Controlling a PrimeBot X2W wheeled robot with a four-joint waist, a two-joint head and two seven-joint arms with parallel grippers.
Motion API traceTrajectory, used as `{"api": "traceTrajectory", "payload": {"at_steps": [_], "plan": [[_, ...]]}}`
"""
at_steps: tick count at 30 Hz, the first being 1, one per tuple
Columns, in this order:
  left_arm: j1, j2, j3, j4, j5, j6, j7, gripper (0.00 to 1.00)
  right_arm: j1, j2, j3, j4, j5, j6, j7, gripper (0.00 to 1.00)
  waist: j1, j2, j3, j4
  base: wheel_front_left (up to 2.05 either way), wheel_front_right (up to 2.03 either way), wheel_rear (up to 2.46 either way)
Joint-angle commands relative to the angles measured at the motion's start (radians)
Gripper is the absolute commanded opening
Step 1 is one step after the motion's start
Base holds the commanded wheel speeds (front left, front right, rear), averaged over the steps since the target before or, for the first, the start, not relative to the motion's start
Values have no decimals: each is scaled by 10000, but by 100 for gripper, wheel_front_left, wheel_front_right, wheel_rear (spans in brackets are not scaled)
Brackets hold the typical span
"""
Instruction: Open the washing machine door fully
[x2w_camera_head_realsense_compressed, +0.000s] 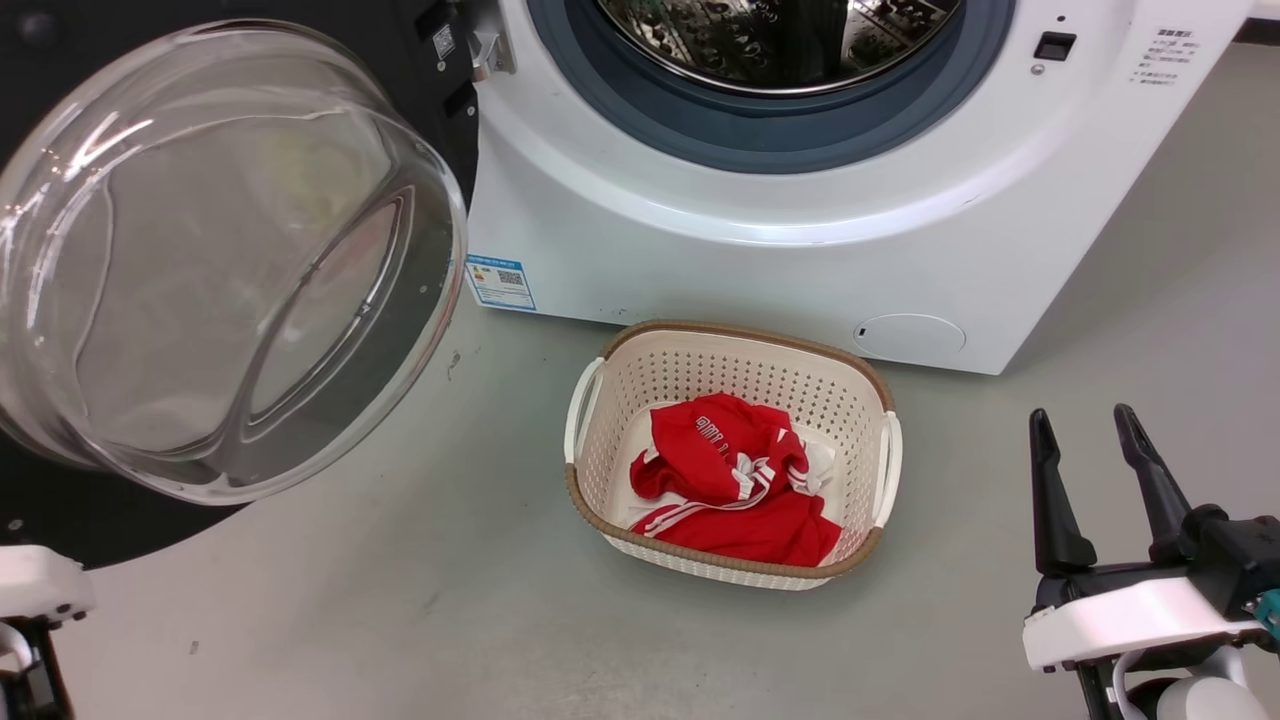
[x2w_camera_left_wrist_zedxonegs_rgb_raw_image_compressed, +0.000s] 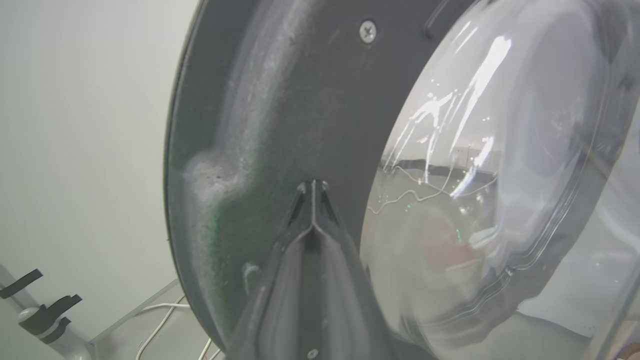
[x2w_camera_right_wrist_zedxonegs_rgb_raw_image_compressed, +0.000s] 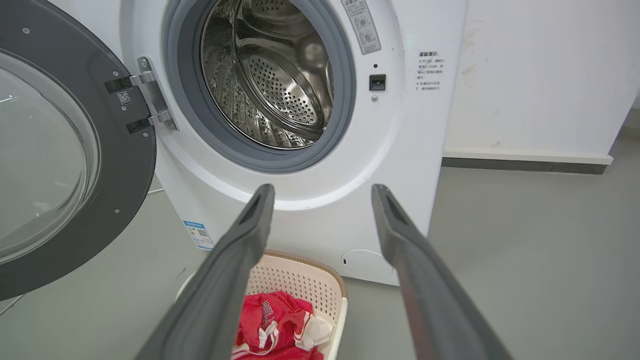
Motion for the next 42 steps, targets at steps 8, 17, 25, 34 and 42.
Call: {"api": "traceTrajectory", "payload": {"at_steps": [8,17,25,34,42], "plan": [[-266,54,643,564,126,12,24,0,-103,12,9,91,44,-5,-123,100,-1,-1,-104,-185,0,0,0],[1096,-1114,704,-724,537,-69,24,0,102,11,105,295,188,-5,-225,100,-1,-1,-571,-424,0,0,0],[2481,-2608,25,-2162,847,-369,23,47,322,12,200,401,164,-7,-229,100,-1,-1,-945,-498,0,0,0],[3223,-3005,-1142,-3206,1363,-319,23,100,493,11,277,336,87,-7,-163,100,-1,-1,-1332,-740,0,0,0],[2561,-3048,-2633,-3430,1717,-663,25,100,529,13,300,6,19,-5,-173,100,-1,-1,-1439,-1201,0,0,0]]}}
